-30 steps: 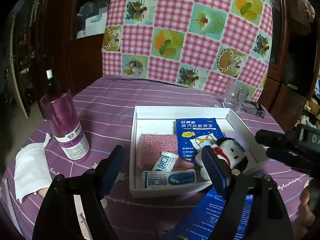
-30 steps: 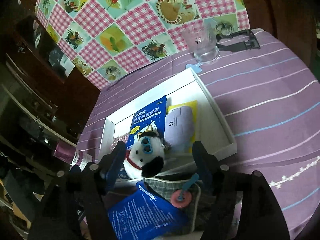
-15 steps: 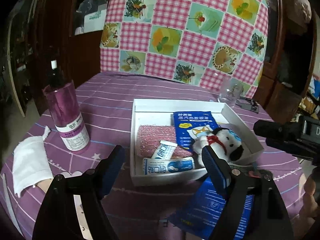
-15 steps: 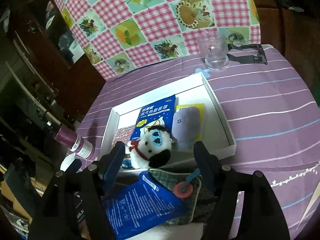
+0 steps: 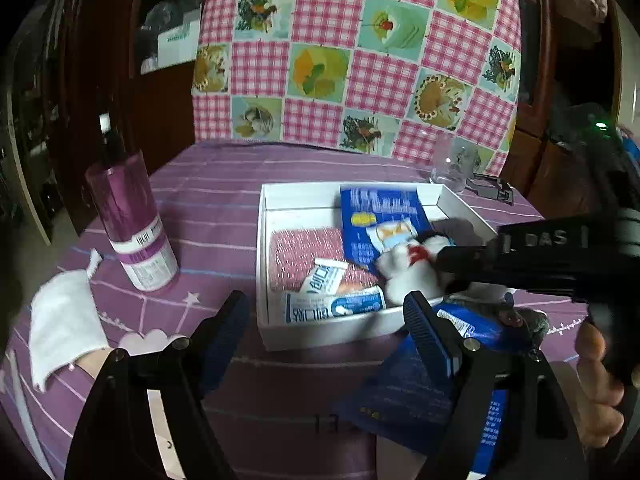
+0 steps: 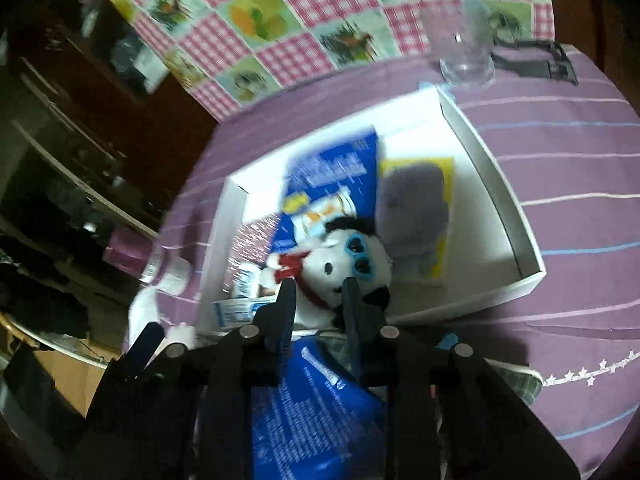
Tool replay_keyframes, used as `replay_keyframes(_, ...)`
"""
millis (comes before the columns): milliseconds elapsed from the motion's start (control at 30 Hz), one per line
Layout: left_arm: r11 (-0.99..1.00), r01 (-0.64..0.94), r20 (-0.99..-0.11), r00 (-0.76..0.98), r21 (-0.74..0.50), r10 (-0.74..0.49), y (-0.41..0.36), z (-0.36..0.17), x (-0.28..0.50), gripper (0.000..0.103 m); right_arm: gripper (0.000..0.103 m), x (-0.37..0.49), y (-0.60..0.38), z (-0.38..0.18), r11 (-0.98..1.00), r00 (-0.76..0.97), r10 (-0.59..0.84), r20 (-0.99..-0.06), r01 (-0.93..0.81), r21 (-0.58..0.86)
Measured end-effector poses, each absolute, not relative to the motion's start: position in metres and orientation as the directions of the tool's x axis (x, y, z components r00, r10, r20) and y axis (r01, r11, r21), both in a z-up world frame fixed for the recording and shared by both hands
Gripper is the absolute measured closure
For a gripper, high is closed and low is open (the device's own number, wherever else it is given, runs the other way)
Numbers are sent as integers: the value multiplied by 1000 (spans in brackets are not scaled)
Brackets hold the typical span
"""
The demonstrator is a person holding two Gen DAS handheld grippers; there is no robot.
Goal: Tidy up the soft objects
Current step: 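Grasp the green plaid pouch with the right tool while the left tool reaches the blue packet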
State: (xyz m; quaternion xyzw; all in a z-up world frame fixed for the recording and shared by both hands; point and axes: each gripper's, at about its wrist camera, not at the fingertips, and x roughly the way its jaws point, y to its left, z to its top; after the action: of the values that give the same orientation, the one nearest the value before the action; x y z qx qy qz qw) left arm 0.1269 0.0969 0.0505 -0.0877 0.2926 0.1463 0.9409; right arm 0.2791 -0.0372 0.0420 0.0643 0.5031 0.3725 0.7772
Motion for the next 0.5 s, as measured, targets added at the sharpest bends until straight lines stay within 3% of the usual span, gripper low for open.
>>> replay_keyframes(133, 942, -322, -601, 774, -100, 201, 100, 45, 129, 23, 78, 277, -33, 39, 714, 219, 620, -754, -556, 425)
replay_keyframes(300, 945, -291, -601, 786, -151, 147, 102, 47, 123, 23, 77, 266, -64, 59, 658, 231, 700, -675, -575, 485)
replay_keyframes(333, 943, -288, -600, 788, -163, 137, 103, 48, 122, 23, 74, 264, -74, 65, 656, 251, 711, -657, -572, 492)
replay_keyframes(433, 940, -283, -609, 785, -190, 113, 107, 51, 119, 23, 48, 258, -98, 78, 686, 315, 700, -642, -547, 480)
replay_keyframes(500, 935, -276, -615, 784, -222, 86, 110, 54, 116, 23, 45, 256, -107, 82, 691, 329, 699, -635, -539, 482)
